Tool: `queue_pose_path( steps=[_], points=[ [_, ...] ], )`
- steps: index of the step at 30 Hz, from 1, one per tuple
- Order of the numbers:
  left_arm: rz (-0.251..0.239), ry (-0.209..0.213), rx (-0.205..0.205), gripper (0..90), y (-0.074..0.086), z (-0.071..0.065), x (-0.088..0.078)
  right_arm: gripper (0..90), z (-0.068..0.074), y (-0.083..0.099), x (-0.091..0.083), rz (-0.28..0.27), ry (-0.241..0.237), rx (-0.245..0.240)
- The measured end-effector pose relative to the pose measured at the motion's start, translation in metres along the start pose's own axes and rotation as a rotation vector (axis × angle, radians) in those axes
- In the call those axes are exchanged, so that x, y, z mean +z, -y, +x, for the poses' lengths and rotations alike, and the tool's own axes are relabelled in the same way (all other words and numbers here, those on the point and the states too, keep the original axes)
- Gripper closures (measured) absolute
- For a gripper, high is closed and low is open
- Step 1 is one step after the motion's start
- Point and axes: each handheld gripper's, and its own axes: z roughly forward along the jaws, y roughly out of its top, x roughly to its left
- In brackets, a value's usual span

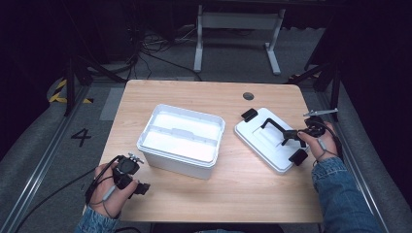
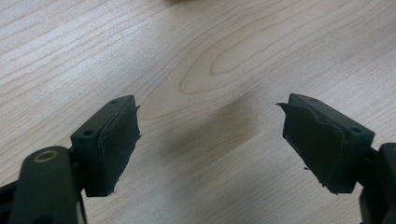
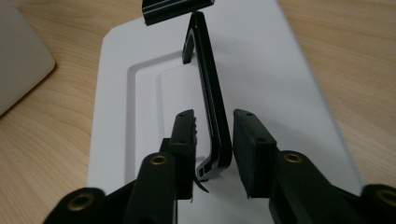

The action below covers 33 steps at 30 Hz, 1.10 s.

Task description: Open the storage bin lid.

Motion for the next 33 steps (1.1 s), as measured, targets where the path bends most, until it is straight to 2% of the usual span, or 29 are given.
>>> queue_pose_path(
  steps=[3,8,13,14,16,18,19,20,22,23,25,27,33],
  points=[
    [-0.002,0.000,-0.001,19.3,0.000,-0.001,0.000,59.7,0.003,-0.002,-0.007,-0.031,0.024,-0.017],
    [-0.002,0.000,-0.001,19.3,0.000,0.000,0.000,58.0,0.012,-0.005,-0.016,-0.058,0.043,-0.055],
    [-0.004,-0.002,0.001,19.3,0.001,0.000,0.000,56.7,0.029,-0.008,-0.032,-0.095,0.031,-0.104],
    [0.000,0.001,-0.001,19.3,0.001,0.000,-0.001,56.7,0.029,-0.008,-0.032,-0.095,0.031,-0.104],
    [0.001,-0.001,-0.004,19.3,0.003,0.000,-0.001,55.9,0.039,-0.008,-0.039,-0.109,0.016,-0.120],
    [-0.002,-0.003,-0.001,19.3,0.003,0.000,-0.001,55.7,0.041,-0.008,-0.040,-0.110,0.010,-0.123],
    [-0.002,0.003,-0.006,19.3,0.003,0.000,-0.001,55.2,0.048,-0.008,-0.043,-0.113,-0.004,-0.140],
    [-0.005,0.000,-0.005,19.3,0.003,0.000,-0.001,55.2,0.048,-0.008,-0.043,-0.113,-0.004,-0.140],
    [-0.006,0.000,-0.004,19.3,0.003,0.001,-0.002,55.1,0.060,-0.006,-0.046,-0.115,-0.028,-0.162],
    [-0.006,-0.001,-0.004,19.3,0.003,0.001,-0.002,55.1,0.060,-0.006,-0.046,-0.115,-0.028,-0.162],
    [-0.004,0.002,-0.005,19.2,0.003,0.000,-0.002,55.1,0.070,-0.004,-0.047,-0.113,-0.049,-0.183],
    [-0.006,0.007,-0.005,19.2,0.003,0.000,-0.001,55.0,0.073,-0.003,-0.048,-0.113,-0.056,-0.187],
    [-0.008,0.008,-0.005,19.2,0.003,0.001,-0.001,54.8,0.094,0.003,-0.053,-0.113,-0.107,-0.218]
  ],
)
